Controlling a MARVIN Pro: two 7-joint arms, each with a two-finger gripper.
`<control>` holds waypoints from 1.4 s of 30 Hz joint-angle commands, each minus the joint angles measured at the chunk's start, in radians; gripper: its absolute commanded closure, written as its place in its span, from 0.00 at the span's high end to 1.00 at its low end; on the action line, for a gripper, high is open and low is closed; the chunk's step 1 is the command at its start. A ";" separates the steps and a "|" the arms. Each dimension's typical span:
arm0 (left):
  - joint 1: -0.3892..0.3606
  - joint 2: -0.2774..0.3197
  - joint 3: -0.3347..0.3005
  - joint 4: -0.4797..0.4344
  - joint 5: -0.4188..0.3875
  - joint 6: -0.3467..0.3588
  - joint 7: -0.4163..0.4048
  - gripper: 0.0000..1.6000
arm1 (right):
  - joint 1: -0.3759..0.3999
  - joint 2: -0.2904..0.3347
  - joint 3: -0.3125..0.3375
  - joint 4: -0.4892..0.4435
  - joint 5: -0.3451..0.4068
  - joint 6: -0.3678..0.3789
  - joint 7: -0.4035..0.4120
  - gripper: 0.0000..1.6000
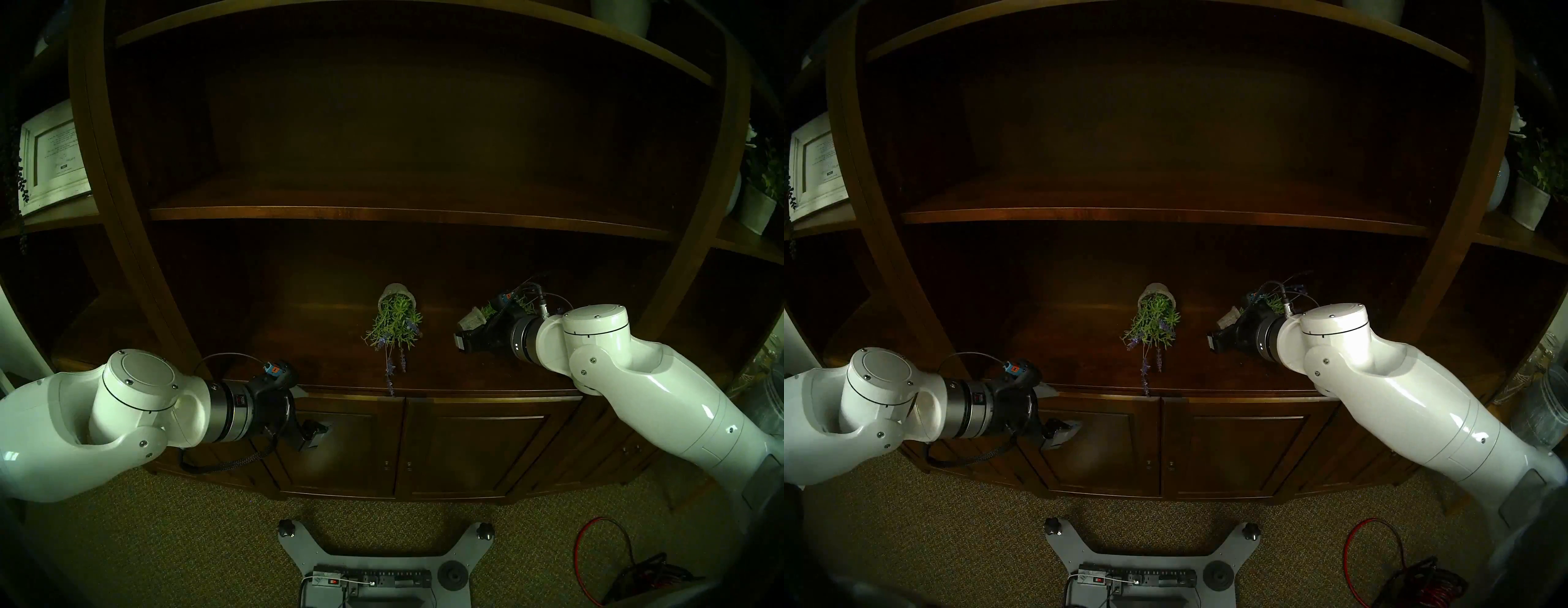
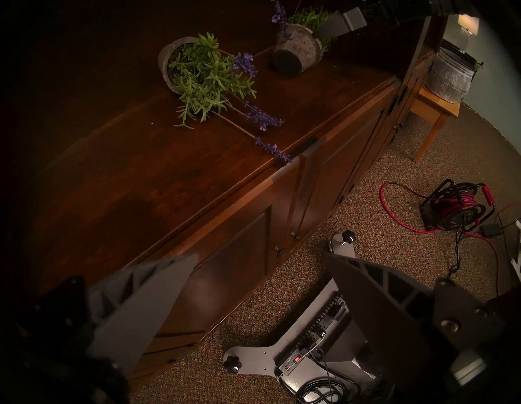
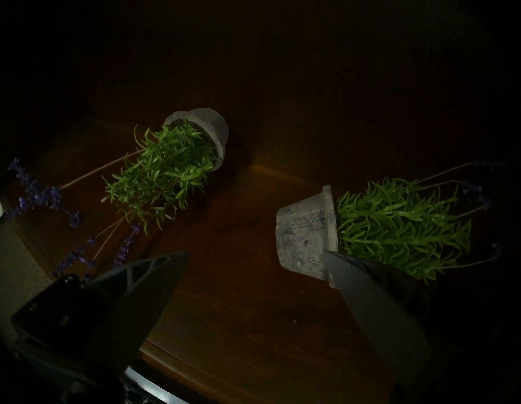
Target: Place the fake decorative plant upright
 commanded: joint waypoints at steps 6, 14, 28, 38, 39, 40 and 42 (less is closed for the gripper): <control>-0.014 0.001 -0.015 -0.006 0.000 -0.005 0.001 1.00 | 0.099 -0.066 0.001 0.012 -0.065 0.046 -0.092 1.00; -0.014 0.001 -0.015 -0.006 0.000 -0.005 0.001 1.00 | 0.141 -0.140 -0.022 0.055 -0.059 0.133 -0.175 1.00; -0.014 0.001 -0.015 -0.006 0.000 -0.005 0.001 1.00 | 0.157 -0.204 -0.037 0.099 -0.036 0.190 -0.184 1.00; -0.014 0.001 -0.016 -0.006 0.000 -0.005 0.001 1.00 | 0.170 -0.246 -0.057 0.150 -0.053 0.219 -0.228 1.00; -0.014 0.001 -0.016 -0.006 0.000 -0.005 0.001 1.00 | 0.170 -0.249 -0.059 0.153 -0.054 0.219 -0.229 1.00; -0.014 0.001 -0.016 -0.006 0.000 -0.005 0.001 1.00 | 0.172 -0.254 -0.063 0.159 -0.055 0.222 -0.229 1.00; -0.014 0.001 -0.016 -0.006 0.000 -0.005 0.001 1.00 | 0.175 -0.264 -0.071 0.174 -0.060 0.226 -0.234 1.00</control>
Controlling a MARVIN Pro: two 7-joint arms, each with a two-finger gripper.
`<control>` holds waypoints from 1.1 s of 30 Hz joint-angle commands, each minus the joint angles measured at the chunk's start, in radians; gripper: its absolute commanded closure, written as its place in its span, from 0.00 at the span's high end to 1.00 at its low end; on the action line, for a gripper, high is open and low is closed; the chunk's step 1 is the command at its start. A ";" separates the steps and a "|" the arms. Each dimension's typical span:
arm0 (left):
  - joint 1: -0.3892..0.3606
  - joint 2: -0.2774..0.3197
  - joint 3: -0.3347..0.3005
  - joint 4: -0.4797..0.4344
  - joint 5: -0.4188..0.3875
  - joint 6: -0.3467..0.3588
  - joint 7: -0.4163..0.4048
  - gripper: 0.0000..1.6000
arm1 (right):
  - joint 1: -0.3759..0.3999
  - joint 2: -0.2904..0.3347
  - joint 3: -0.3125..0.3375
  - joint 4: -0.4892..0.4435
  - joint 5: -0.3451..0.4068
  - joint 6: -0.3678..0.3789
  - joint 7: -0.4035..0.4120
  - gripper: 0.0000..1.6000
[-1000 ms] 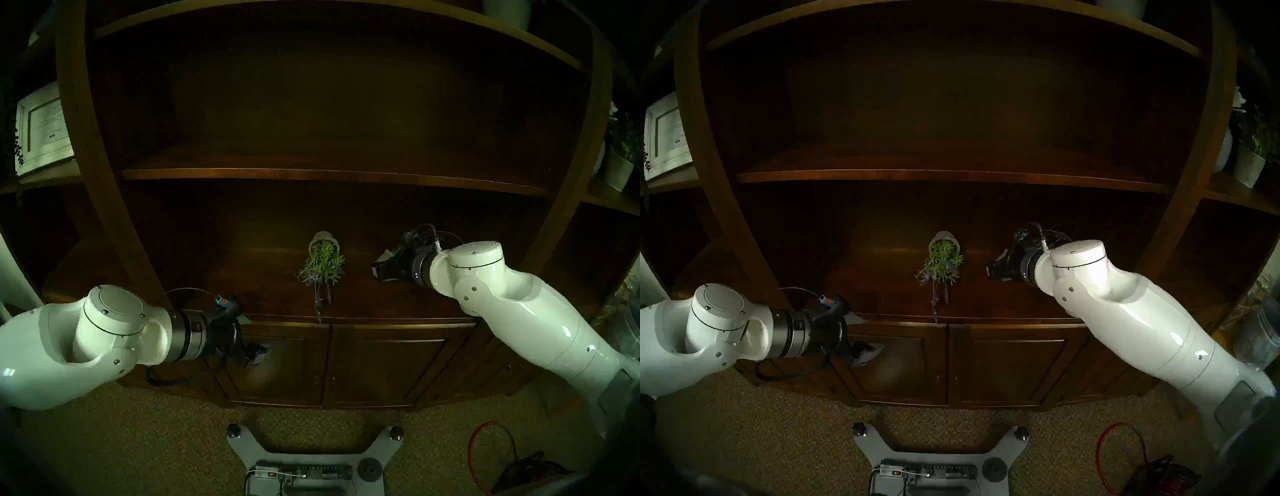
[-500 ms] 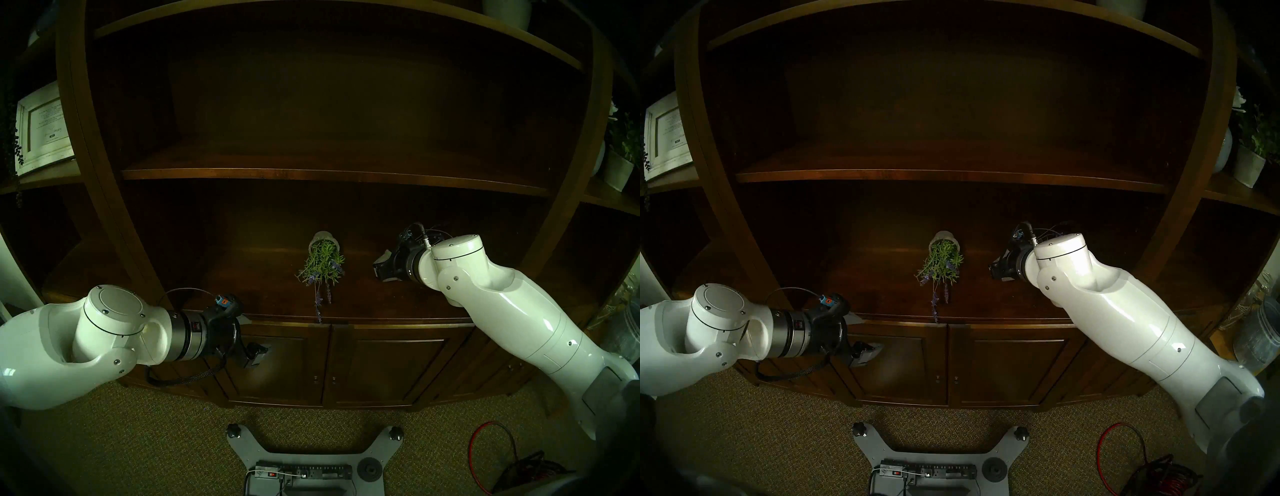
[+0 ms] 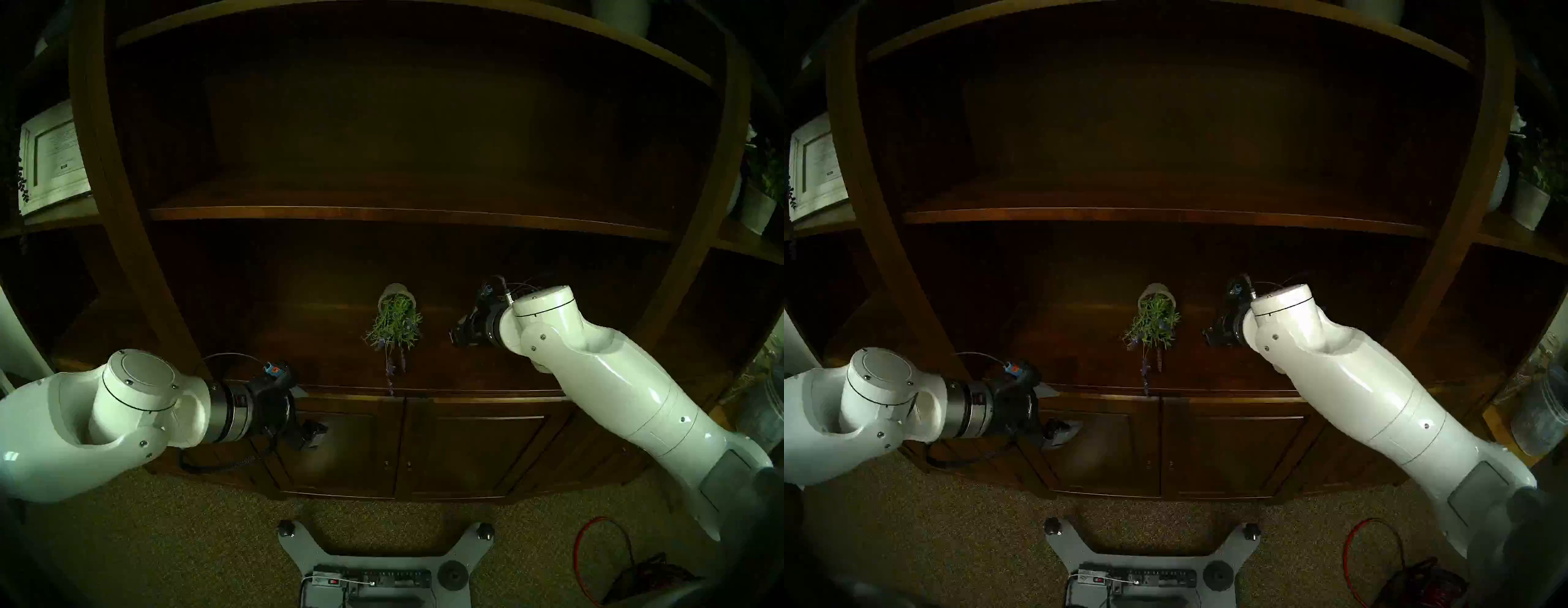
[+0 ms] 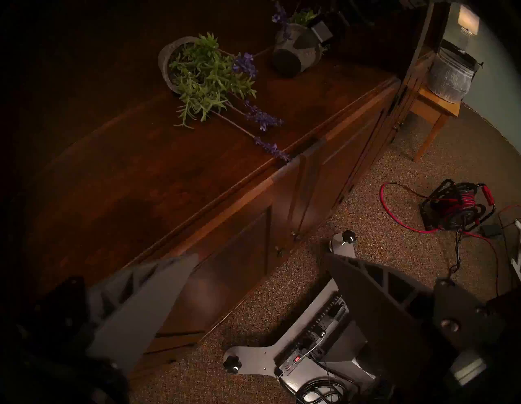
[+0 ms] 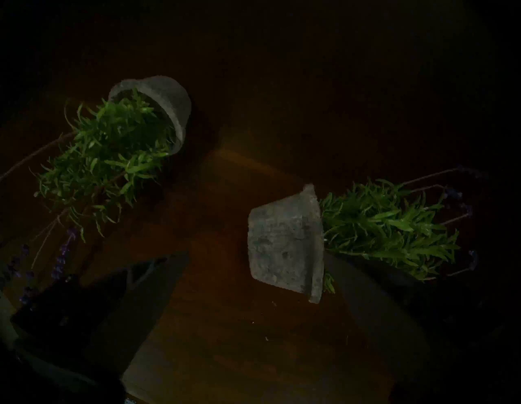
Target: Place the fake decorative plant upright
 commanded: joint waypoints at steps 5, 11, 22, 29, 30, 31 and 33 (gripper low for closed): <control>-0.014 0.001 -0.016 -0.006 0.000 -0.005 0.001 1.00 | 0.049 -0.048 -0.010 0.036 -0.029 -0.004 -0.019 1.00; -0.014 0.001 -0.016 -0.006 0.000 -0.005 0.001 1.00 | 0.048 -0.056 -0.014 0.033 -0.028 0.002 -0.017 1.00; -0.014 0.001 -0.016 -0.006 0.000 -0.005 0.001 1.00 | 0.033 -0.080 -0.047 0.007 -0.035 0.039 -0.059 1.00; -0.014 0.001 -0.016 -0.006 0.000 -0.005 0.001 1.00 | 0.028 -0.094 -0.081 0.015 -0.052 0.043 -0.087 1.00; -0.014 0.001 -0.016 -0.006 0.000 -0.005 0.001 1.00 | 0.028 -0.094 -0.084 0.014 -0.052 0.043 -0.088 1.00; -0.014 0.001 -0.016 -0.006 0.000 -0.005 0.001 1.00 | 0.028 -0.094 -0.085 0.013 -0.053 0.043 -0.091 1.00; -0.014 0.001 -0.016 -0.006 0.000 -0.005 0.001 1.00 | 0.027 -0.091 -0.082 0.006 -0.047 0.042 -0.093 1.00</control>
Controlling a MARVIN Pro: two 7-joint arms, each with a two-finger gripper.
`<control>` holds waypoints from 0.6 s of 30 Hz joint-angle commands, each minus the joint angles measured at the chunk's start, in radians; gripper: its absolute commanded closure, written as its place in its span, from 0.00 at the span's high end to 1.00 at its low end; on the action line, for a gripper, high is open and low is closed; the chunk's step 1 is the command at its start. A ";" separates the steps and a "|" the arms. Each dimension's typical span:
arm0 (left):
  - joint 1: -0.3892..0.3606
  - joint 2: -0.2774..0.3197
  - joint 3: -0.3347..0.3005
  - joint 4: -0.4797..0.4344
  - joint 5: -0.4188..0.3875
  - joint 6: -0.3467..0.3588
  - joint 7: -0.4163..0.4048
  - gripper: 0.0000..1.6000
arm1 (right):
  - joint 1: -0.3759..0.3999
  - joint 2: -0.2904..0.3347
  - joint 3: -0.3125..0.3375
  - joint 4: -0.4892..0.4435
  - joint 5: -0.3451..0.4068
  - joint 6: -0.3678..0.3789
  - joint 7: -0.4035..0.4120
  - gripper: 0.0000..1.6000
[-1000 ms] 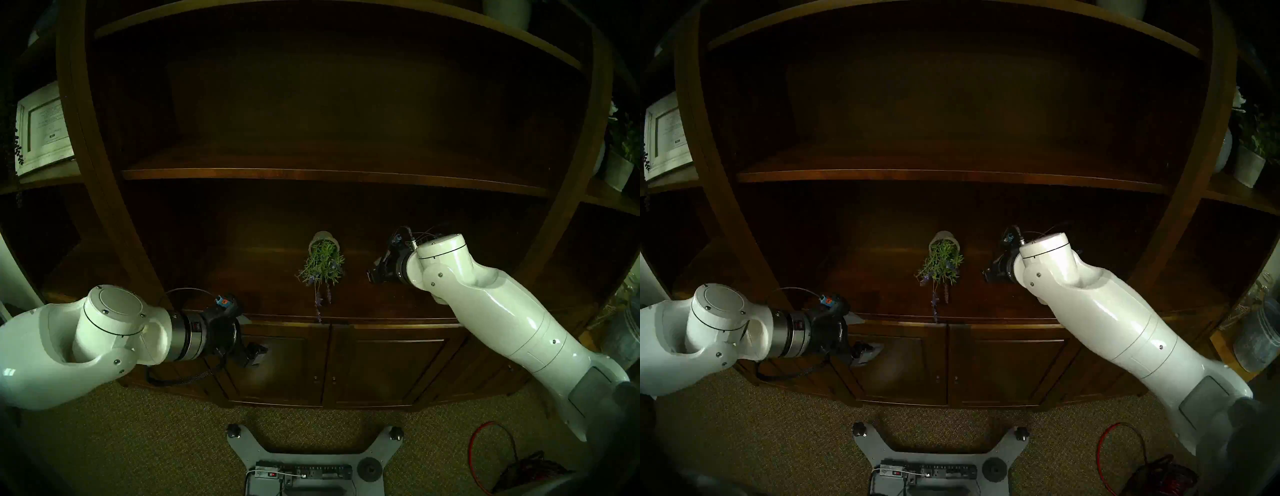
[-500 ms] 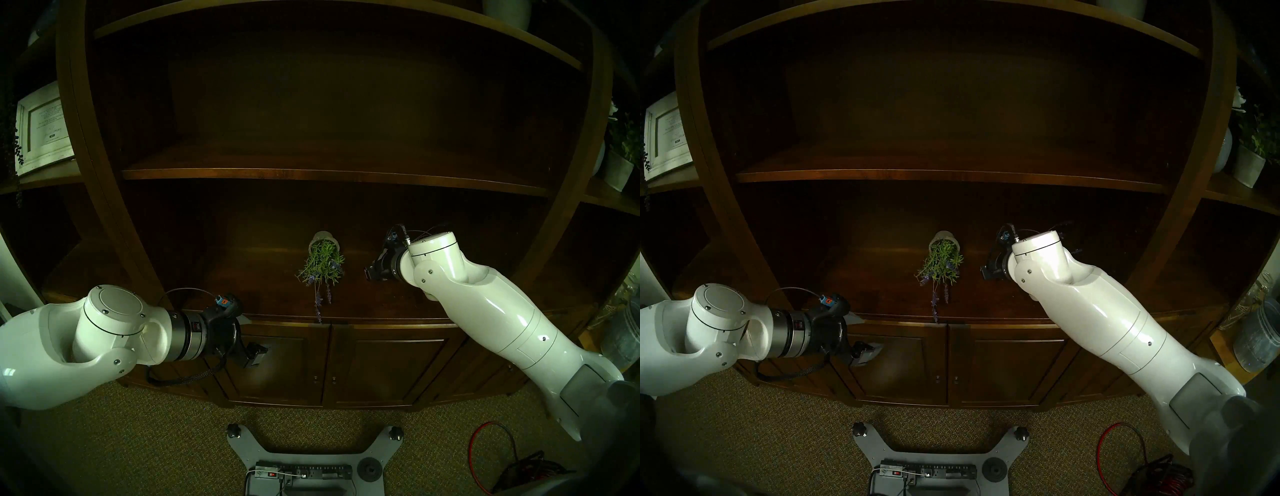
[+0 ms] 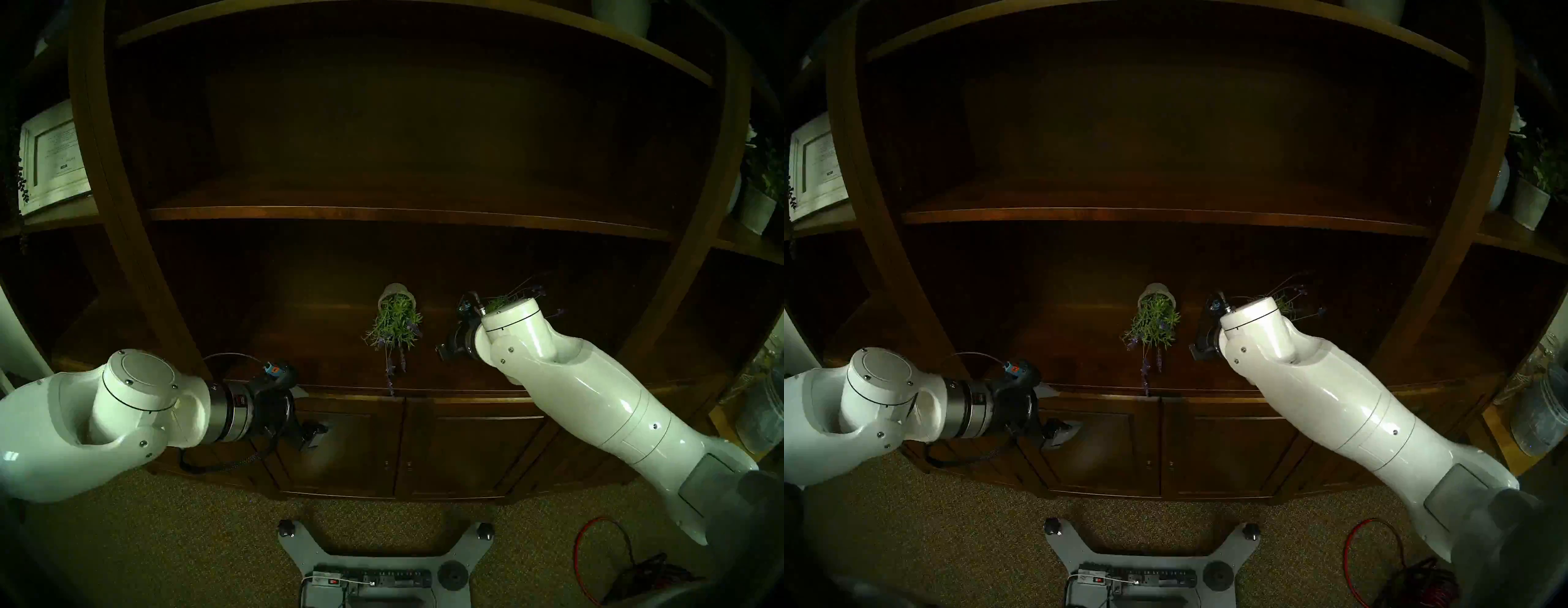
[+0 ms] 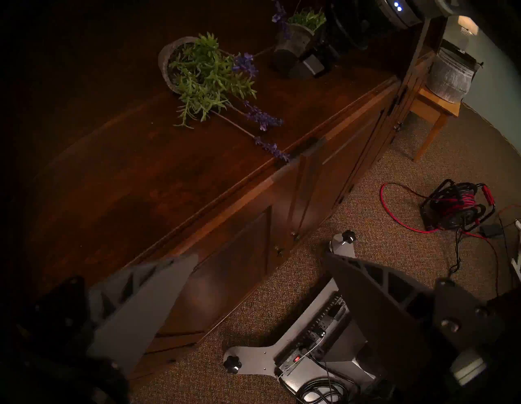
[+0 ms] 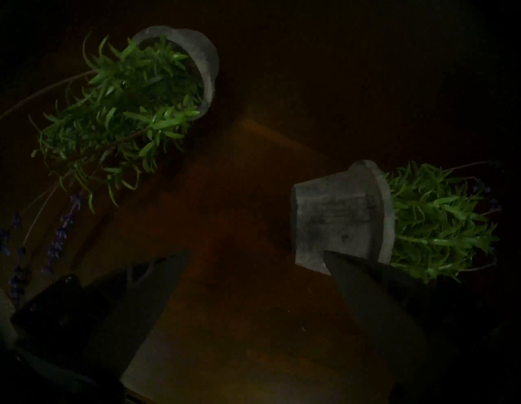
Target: Place the fake decorative plant upright
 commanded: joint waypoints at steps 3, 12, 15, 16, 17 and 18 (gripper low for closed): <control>-0.014 0.001 -0.015 -0.006 0.000 -0.005 0.001 1.00 | 0.021 0.005 0.025 -0.042 -0.002 -0.002 -0.024 1.00; -0.014 0.001 -0.015 -0.006 0.000 -0.005 0.001 1.00 | 0.040 0.037 0.076 -0.074 0.021 -0.002 -0.027 1.00; -0.014 0.001 -0.015 -0.006 0.000 -0.005 0.001 1.00 | 0.049 0.044 0.091 -0.068 0.029 -0.002 -0.025 1.00; -0.014 0.001 -0.015 -0.006 0.000 -0.005 0.001 1.00 | 0.051 0.046 0.096 -0.064 0.032 -0.002 -0.024 1.00; -0.014 0.001 -0.015 -0.006 0.000 -0.005 0.001 1.00 | 0.055 0.046 0.100 -0.055 0.035 -0.002 -0.023 1.00; -0.014 0.001 -0.015 -0.006 0.000 -0.005 0.001 1.00 | 0.060 0.046 0.103 -0.045 0.038 -0.002 -0.019 1.00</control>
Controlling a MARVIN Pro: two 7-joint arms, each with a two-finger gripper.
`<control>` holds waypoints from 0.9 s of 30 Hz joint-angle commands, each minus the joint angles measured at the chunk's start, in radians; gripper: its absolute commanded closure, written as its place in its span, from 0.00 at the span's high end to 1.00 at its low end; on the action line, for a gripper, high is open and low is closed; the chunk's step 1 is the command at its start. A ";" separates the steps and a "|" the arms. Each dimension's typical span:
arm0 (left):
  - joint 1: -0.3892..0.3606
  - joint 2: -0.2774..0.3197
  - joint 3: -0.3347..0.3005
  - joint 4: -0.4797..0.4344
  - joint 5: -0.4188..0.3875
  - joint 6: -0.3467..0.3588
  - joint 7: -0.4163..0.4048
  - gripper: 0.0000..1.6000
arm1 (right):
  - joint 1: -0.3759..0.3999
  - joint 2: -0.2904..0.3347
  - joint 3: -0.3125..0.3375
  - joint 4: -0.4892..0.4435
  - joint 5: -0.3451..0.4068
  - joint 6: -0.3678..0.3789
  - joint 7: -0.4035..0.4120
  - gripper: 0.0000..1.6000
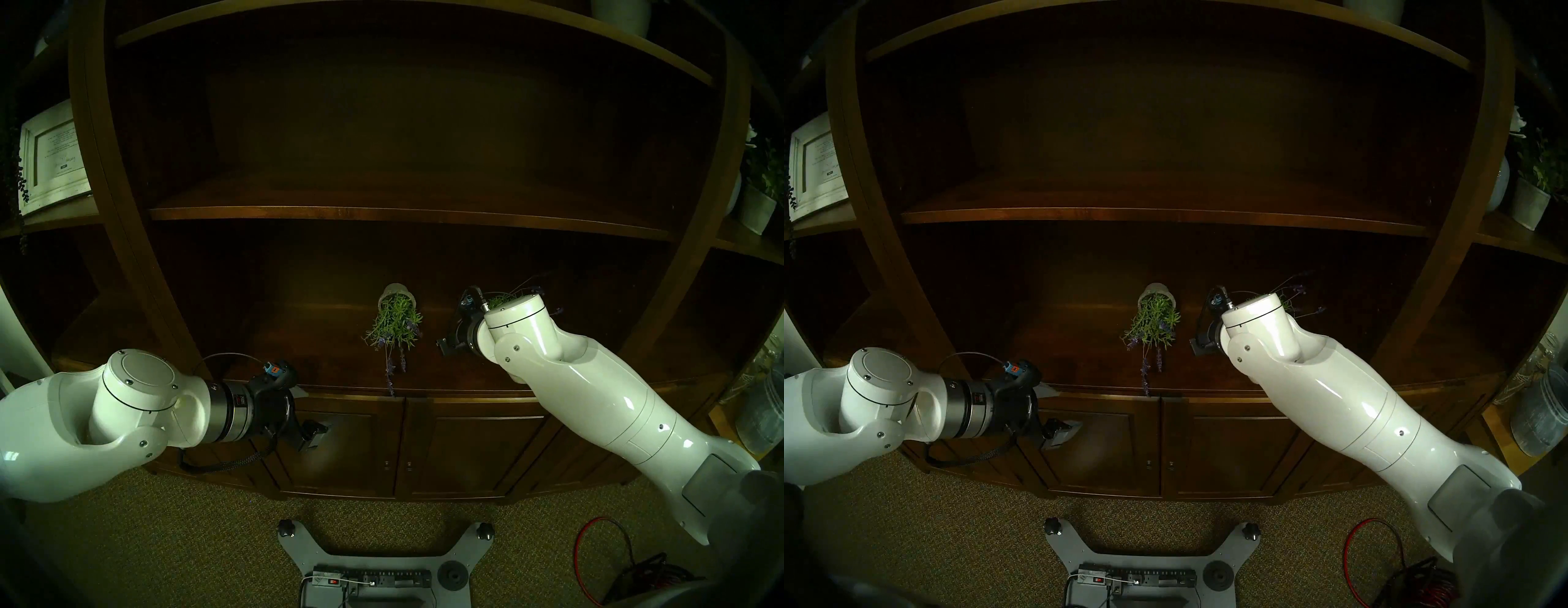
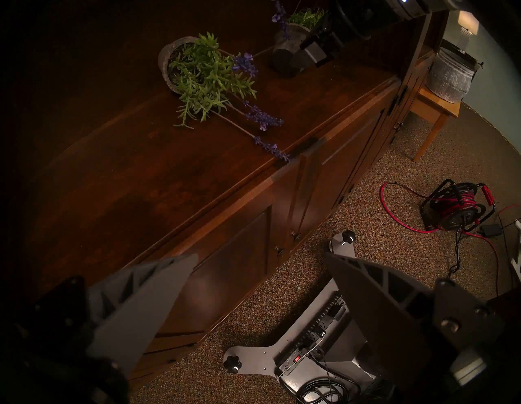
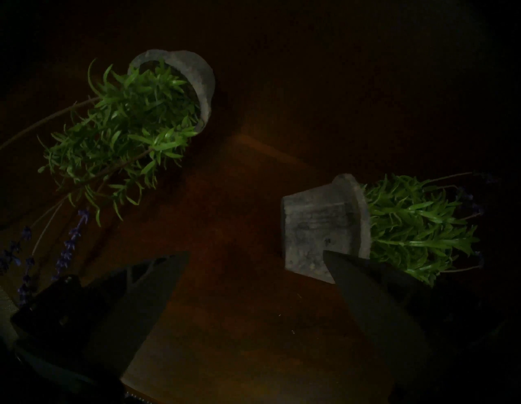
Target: Place the fake decorative plant upright
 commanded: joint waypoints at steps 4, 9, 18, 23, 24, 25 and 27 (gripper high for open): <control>-0.014 0.001 -0.015 -0.006 0.000 -0.005 0.001 1.00 | 0.067 0.018 0.057 0.030 0.019 -0.002 0.008 1.00; -0.014 0.001 -0.015 -0.006 0.000 -0.005 0.001 1.00 | 0.084 0.010 0.050 0.054 0.023 -0.002 0.006 1.00; -0.014 0.001 -0.015 -0.006 0.000 -0.005 0.001 1.00 | 0.107 0.005 0.048 0.084 0.039 -0.002 0.029 1.00; -0.014 0.001 -0.015 -0.006 0.000 -0.005 0.001 1.00 | 0.114 0.003 0.045 0.088 0.046 -0.002 0.046 1.00; -0.014 0.001 -0.015 -0.006 0.000 -0.005 0.001 1.00 | 0.115 0.002 0.044 0.090 0.047 -0.002 0.047 1.00; -0.014 0.001 -0.015 -0.006 0.000 -0.005 0.001 1.00 | 0.116 0.002 0.043 0.092 0.048 -0.002 0.048 1.00; -0.014 0.001 -0.015 -0.006 0.000 -0.005 0.001 1.00 | 0.117 0.001 0.041 0.093 0.048 -0.002 0.049 1.00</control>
